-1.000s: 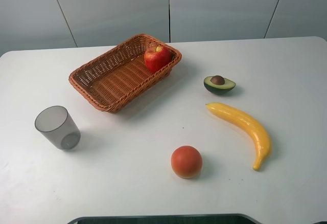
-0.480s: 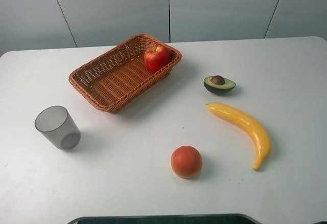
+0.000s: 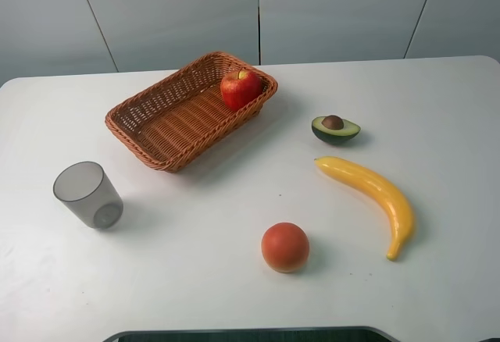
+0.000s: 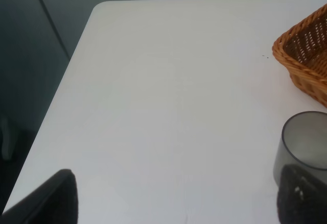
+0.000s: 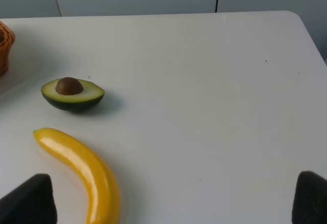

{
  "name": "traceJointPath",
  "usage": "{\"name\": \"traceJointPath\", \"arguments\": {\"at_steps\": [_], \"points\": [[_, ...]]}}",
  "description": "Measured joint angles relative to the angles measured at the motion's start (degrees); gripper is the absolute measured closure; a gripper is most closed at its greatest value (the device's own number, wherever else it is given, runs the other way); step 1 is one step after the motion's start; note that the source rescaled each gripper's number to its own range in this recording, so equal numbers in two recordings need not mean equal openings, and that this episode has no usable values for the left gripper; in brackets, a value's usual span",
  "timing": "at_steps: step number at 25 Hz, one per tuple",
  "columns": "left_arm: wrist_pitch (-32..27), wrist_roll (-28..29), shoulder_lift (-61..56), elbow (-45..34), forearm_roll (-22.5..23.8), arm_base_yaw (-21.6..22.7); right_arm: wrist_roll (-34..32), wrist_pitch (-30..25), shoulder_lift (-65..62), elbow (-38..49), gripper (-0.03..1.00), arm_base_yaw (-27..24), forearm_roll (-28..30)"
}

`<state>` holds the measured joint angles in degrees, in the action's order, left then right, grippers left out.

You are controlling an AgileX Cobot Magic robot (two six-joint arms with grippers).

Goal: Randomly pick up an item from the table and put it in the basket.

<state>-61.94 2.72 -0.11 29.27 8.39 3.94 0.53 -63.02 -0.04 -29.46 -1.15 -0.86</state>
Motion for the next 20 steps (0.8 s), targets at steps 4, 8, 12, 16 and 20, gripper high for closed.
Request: {"name": "traceJointPath", "arguments": {"at_steps": [4,8,12,16,20], "points": [[0.00,-0.10,0.00,0.00,0.00,0.00,0.00,0.00,0.00,0.00,-0.03,0.00,0.00],[0.00,-0.10,0.00,0.00,0.00,0.00,0.00,0.00,0.00,0.00,-0.03,0.00,0.00],[0.00,-0.10,0.00,0.00,0.00,0.00,-0.53,0.00,0.00,0.00,-0.03,0.00,0.20],[0.00,-0.10,0.00,0.00,0.00,0.00,-1.08,0.00,0.00,0.00,-0.03,0.00,0.20],[0.00,-0.10,0.00,0.00,0.00,0.00,-1.08,0.00,0.00,0.00,-0.03,0.00,0.20]]}}
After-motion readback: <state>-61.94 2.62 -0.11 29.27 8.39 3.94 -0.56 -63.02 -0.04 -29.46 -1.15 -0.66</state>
